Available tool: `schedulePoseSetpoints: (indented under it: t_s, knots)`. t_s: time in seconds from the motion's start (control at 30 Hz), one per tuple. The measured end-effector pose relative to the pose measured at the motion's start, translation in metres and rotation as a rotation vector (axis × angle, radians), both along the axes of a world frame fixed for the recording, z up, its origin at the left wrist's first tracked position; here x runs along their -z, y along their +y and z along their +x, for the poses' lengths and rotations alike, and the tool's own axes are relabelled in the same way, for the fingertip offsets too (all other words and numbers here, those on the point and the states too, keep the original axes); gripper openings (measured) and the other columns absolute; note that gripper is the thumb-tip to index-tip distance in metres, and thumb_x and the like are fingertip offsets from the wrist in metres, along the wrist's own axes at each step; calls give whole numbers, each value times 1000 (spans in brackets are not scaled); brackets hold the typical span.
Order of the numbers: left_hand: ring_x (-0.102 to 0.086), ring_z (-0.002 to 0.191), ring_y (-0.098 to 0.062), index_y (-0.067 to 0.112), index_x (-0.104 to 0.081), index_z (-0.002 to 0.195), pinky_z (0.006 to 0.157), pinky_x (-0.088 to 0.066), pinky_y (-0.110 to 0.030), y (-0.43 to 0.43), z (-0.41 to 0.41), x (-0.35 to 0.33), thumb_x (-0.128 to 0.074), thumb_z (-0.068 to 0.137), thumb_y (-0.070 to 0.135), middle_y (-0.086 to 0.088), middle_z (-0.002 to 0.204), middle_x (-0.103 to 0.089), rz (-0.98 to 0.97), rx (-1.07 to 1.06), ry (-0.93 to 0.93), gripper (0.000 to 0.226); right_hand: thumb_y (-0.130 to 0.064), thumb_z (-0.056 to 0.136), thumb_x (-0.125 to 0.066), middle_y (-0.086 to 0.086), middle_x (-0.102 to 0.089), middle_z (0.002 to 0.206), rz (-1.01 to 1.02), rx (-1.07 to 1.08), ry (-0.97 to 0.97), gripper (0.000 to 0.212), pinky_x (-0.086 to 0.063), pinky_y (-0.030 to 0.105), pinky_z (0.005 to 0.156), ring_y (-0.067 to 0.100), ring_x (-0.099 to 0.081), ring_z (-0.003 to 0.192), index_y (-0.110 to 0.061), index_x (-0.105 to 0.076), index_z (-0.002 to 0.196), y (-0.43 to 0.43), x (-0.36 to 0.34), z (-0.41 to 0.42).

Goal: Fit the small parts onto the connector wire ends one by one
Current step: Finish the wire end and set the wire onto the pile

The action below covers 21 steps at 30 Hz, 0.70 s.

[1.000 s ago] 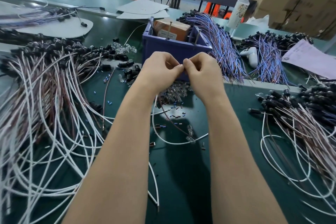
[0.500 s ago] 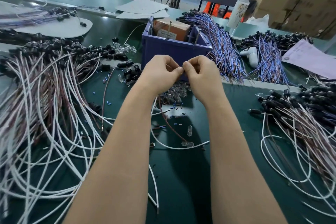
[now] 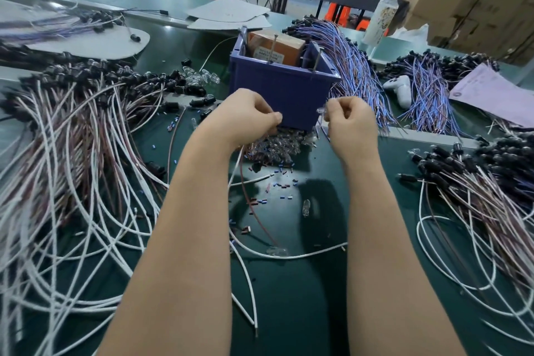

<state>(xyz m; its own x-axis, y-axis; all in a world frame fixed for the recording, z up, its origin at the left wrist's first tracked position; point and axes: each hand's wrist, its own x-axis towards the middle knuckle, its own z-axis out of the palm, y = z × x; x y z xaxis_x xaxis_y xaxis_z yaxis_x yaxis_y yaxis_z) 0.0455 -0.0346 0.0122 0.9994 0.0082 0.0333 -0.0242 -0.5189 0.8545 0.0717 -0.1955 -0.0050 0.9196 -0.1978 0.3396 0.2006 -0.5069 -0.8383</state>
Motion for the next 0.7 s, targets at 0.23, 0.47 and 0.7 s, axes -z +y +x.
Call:
schedulePoseSetpoints:
  t_s: [0.23,0.47,0.7]
  knots:
    - [-59,75,-7,17,-64,88,64,-43,-17,-5,-1,-3,-59,93,22,9,73,-66,-114,-63,-53,9,-20,91,-59,-3,-64,80,-348,-226,350,6,-55,40,85,17,-60,79,-21,-65,93,1,-2,-15]
    - [-54,72,-6,16,-64,90,71,-40,-22,-3,-2,-8,-56,94,23,4,77,-67,-106,-108,-80,11,-38,79,-75,0,-66,70,-652,-339,764,25,-58,26,62,11,-63,51,-17,-62,86,-8,-17,-62]
    - [-54,70,-4,18,-62,90,72,-39,-22,-2,-3,-11,-55,95,23,2,79,-67,-93,-143,-106,11,-4,86,-51,4,-67,72,-585,-442,611,18,-57,37,78,17,-66,62,-18,-60,83,4,-20,-79]
